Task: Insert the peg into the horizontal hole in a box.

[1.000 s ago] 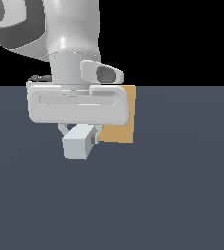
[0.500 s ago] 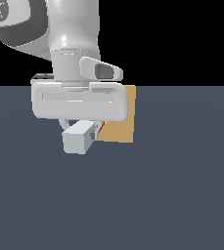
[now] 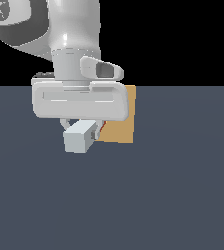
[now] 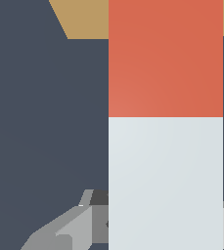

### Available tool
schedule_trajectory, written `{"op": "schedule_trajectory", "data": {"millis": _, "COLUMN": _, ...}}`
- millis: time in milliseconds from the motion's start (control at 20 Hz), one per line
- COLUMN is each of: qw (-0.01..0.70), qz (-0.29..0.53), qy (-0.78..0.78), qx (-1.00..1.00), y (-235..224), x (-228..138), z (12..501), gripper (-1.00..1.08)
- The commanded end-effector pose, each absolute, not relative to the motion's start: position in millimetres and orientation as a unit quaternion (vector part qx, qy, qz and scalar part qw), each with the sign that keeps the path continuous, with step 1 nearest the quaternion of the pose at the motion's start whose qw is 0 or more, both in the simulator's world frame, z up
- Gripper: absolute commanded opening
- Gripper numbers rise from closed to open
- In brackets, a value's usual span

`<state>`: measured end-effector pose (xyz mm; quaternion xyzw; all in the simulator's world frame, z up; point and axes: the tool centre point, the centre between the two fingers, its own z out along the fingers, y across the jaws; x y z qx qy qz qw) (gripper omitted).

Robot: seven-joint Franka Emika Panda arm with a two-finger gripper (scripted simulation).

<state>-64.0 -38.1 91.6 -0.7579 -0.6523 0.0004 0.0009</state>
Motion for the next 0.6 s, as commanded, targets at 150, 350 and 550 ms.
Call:
{"op": "schedule_trajectory", "data": {"millis": 150, "qw": 0.001, "qz": 0.000, "qy": -0.652, "qx": -0.758, "y": -32, "x": -63, "z": 92, "gripper": -1.00}}
{"op": "schedule_trajectory", "data": {"millis": 350, "qw": 0.000, "qz": 0.000, "qy": -0.652, "qx": -0.758, "y": -15, "x": -61, "z": 92, "gripper": -1.00}}
{"op": "schedule_trajectory", "data": {"millis": 550, "qw": 0.000, "qz": -0.001, "qy": -0.652, "qx": -0.758, "y": 14, "x": -57, "z": 93, "gripper": -1.00}}
